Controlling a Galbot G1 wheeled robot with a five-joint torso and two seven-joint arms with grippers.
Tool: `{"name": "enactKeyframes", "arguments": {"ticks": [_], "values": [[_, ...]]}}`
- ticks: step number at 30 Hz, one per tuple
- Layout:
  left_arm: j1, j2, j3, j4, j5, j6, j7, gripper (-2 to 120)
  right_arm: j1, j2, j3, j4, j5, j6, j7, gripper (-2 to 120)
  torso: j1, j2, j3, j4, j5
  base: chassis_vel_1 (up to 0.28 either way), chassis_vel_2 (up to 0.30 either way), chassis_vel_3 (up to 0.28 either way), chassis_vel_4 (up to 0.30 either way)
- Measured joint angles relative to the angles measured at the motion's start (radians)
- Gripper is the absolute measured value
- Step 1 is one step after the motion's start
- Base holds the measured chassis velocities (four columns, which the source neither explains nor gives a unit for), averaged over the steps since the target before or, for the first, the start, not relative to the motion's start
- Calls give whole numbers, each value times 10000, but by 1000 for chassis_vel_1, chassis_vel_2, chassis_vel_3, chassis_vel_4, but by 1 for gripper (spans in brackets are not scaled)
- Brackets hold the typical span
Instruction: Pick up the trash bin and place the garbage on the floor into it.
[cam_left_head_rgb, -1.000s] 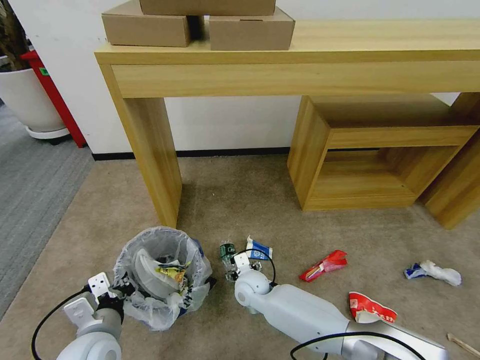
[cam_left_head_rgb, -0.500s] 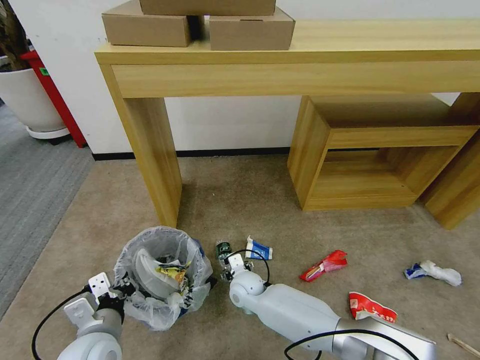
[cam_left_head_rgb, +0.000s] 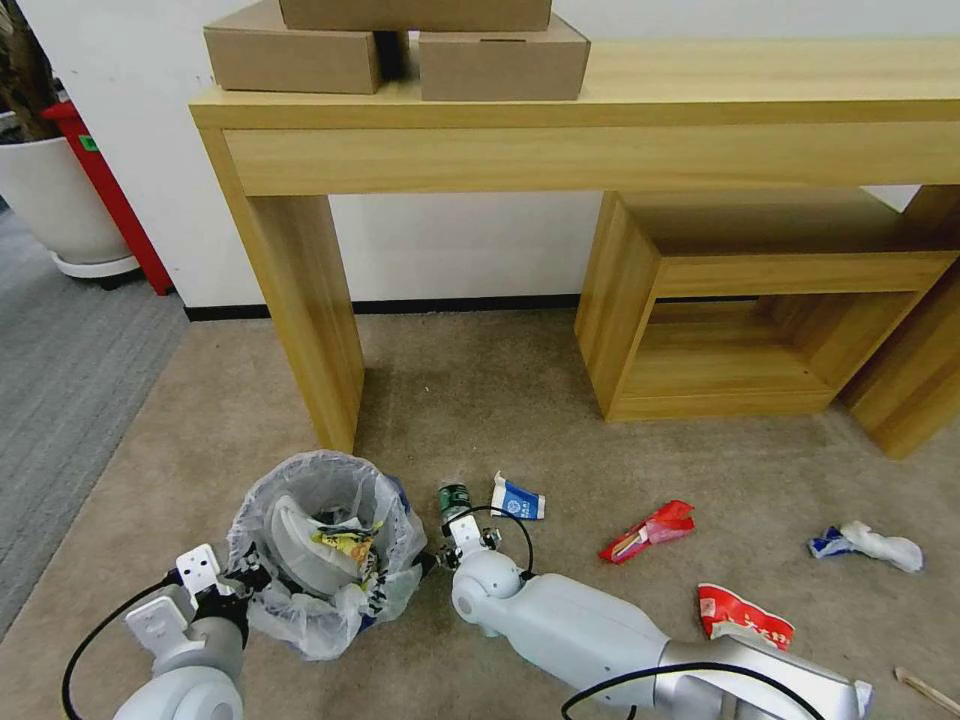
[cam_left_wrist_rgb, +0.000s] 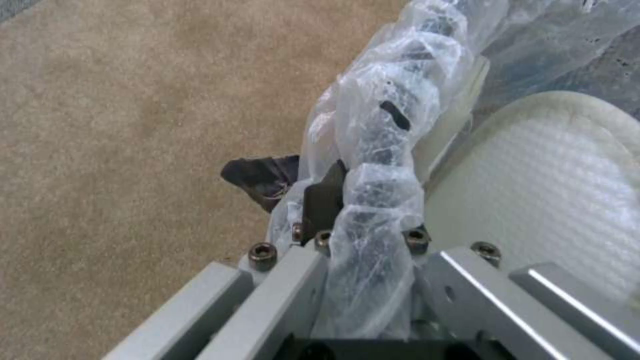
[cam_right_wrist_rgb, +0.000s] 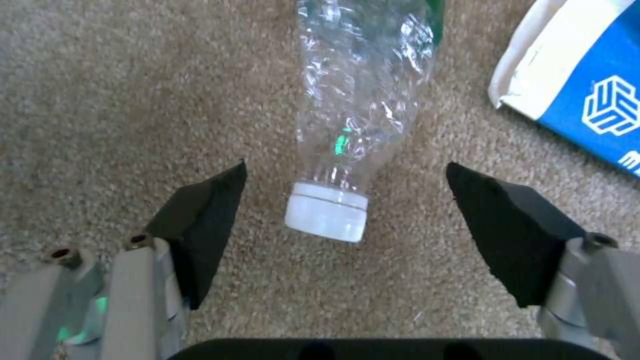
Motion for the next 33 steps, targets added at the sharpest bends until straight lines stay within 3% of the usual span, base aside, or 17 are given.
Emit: {"name": "enactKeyframes", "arguments": {"ticks": [3, 14, 27, 31, 33], "values": [[-18, -1, 5, 21, -4, -14, 3, 0, -5, 73, 0, -112, -26, 18, 0, 73, 0, 0, 0, 0, 0, 0, 0, 0, 0], [-59, -14, 48, 111, -17, -31, 5, 0, -87, 162, 4, -494, -207, 173, -168, 31, 0, 0, 0, 0, 0, 0, 0, 0, 0], [-187, -38, 110, 295, -16, -31, 4, 0, -180, -50, 325, -212, -282, 308, -272, 27, 0, 0, 0, -1, 0, 0, 0, 0, 0], [-238, 11, 88, 381, -26, 0, -8, 0, -301, -531, 781, 846, -223, 444, -241, 27, -1, 0, 0, 0, 1, 0, 0, 0, 0], [-293, 38, 80, 454, -41, 13, -17, 0, -450, -1082, 1201, 2016, -201, 579, -235, 27, 0, 0, 0, 2, 4, 0, 0, 0, 0]]}}
